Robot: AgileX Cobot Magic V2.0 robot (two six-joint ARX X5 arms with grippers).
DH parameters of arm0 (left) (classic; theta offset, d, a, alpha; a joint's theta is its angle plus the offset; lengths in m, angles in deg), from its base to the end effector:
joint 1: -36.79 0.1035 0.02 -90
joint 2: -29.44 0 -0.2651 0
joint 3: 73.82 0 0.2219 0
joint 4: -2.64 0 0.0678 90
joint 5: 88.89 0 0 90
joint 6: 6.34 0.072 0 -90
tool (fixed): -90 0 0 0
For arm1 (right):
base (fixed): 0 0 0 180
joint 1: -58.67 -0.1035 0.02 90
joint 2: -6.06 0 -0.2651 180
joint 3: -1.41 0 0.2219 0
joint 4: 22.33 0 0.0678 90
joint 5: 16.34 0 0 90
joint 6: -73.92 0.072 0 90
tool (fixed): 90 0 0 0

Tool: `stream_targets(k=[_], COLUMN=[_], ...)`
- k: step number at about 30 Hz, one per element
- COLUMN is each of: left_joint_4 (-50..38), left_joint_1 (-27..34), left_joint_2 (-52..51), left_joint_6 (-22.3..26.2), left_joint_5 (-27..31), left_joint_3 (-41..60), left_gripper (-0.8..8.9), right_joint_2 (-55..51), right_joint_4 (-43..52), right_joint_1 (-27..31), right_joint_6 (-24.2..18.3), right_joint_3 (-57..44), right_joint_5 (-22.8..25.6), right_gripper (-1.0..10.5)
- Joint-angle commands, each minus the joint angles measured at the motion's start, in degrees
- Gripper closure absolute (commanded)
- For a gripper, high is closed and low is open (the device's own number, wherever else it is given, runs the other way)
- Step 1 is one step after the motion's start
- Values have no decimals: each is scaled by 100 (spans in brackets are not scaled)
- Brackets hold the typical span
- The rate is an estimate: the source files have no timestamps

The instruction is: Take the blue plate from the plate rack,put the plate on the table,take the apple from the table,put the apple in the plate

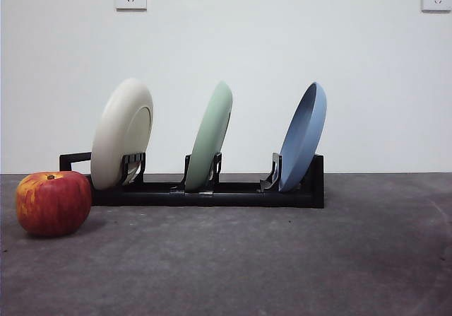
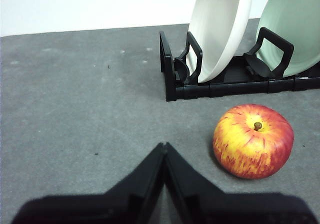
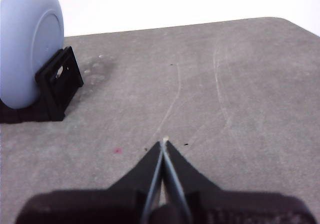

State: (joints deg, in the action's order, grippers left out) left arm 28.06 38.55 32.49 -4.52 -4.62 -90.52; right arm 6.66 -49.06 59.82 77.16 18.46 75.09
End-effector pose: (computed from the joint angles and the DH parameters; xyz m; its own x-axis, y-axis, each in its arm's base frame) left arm 0.1076 -0.0039 0.1415 0.9767 -0.0699 -0.2030 0.0736 0.9972 0.0107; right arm 0.1052 -0.0039 0.1442 0.9829 -0.0447 -0.1784 0.0546 0.9972 0.0512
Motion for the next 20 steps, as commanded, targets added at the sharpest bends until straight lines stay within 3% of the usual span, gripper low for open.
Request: stream_targets(k=[1,5,12,20], left_joint_4=[-33,-35,-63,-11], left_joint_1=[17,20,20,20], left_joint_2=[4,15,332,1351], left_joint_6=[-354,-944,-857,-826], left_joint_5=[-42,-22,85,107], left_joint_3=[-28,-404,-1325,-2428], left_gripper=[820,820,821,821], right_joint_2=[-9,-9,120,911], right_joint_4=[28,20,-33,-745], right_joint_1=[4,4,4,4], right_joint_6=[363,656,754,721], right_joint_3=[4,284,1128,2542], right_joint_5=[-17,-15,-15,-17], right_gripper=[953,954,954,954])
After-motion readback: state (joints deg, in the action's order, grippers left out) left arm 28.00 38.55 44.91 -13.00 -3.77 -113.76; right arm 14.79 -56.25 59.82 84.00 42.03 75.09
